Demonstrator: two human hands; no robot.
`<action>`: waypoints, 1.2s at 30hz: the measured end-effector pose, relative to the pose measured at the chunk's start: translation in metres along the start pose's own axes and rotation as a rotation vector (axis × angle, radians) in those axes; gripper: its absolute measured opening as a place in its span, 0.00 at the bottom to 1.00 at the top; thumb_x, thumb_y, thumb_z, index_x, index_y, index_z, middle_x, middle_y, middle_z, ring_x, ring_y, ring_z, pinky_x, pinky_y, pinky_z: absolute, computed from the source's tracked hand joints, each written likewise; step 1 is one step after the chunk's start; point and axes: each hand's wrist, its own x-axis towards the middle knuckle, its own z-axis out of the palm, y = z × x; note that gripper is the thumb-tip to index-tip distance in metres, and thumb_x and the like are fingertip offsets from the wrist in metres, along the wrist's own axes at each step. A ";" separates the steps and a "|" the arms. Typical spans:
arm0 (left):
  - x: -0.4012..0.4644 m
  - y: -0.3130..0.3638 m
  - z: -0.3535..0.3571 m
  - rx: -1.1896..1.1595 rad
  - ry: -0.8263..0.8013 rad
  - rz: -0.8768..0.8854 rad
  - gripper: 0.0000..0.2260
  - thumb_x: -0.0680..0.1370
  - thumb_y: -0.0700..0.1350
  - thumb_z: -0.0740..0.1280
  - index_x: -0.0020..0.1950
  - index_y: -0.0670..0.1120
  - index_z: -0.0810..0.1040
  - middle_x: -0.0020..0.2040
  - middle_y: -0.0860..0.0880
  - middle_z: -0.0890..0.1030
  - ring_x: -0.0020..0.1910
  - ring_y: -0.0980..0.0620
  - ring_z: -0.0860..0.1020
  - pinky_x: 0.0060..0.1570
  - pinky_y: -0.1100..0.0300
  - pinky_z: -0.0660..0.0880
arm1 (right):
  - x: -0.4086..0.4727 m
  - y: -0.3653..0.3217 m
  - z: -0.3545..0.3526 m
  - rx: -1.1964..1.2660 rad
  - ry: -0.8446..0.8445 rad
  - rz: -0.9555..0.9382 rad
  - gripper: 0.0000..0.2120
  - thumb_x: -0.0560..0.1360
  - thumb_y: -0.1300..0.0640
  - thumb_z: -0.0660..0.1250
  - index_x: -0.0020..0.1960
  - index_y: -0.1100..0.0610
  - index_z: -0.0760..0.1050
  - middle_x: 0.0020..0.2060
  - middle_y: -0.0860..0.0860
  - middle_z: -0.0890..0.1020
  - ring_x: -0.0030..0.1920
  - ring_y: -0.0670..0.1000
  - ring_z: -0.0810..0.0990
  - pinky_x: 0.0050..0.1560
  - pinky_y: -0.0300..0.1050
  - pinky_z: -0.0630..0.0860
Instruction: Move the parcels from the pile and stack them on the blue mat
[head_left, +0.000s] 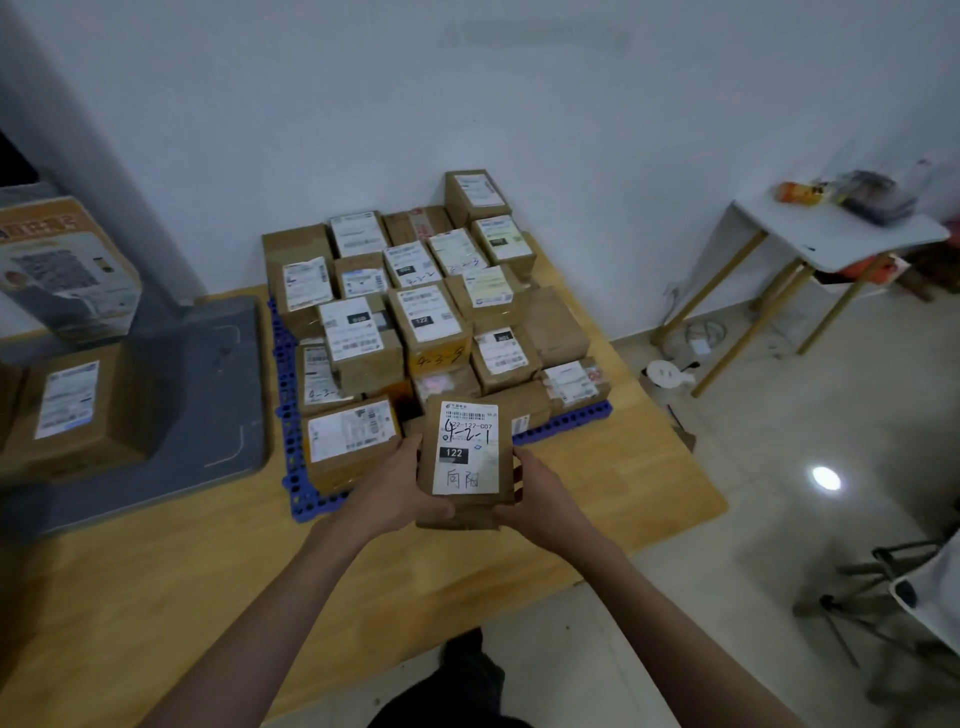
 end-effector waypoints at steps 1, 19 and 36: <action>0.011 0.008 0.001 0.022 0.010 0.019 0.47 0.63 0.51 0.80 0.77 0.51 0.59 0.69 0.50 0.67 0.64 0.49 0.71 0.60 0.48 0.74 | 0.007 0.003 -0.009 -0.004 0.012 0.006 0.39 0.67 0.57 0.75 0.74 0.54 0.61 0.60 0.52 0.75 0.56 0.53 0.77 0.54 0.53 0.79; 0.176 0.146 0.019 0.033 0.070 0.118 0.44 0.66 0.56 0.77 0.76 0.55 0.58 0.66 0.54 0.67 0.56 0.57 0.70 0.48 0.61 0.69 | 0.137 0.056 -0.192 -0.025 0.093 0.010 0.41 0.68 0.63 0.74 0.75 0.53 0.58 0.60 0.52 0.75 0.54 0.51 0.78 0.44 0.42 0.78; 0.305 0.203 0.028 -0.039 0.207 -0.160 0.37 0.66 0.49 0.78 0.70 0.46 0.64 0.61 0.48 0.74 0.57 0.49 0.75 0.55 0.52 0.75 | 0.289 0.069 -0.268 -0.047 -0.044 -0.108 0.42 0.67 0.66 0.74 0.76 0.53 0.59 0.61 0.55 0.75 0.57 0.53 0.77 0.55 0.53 0.79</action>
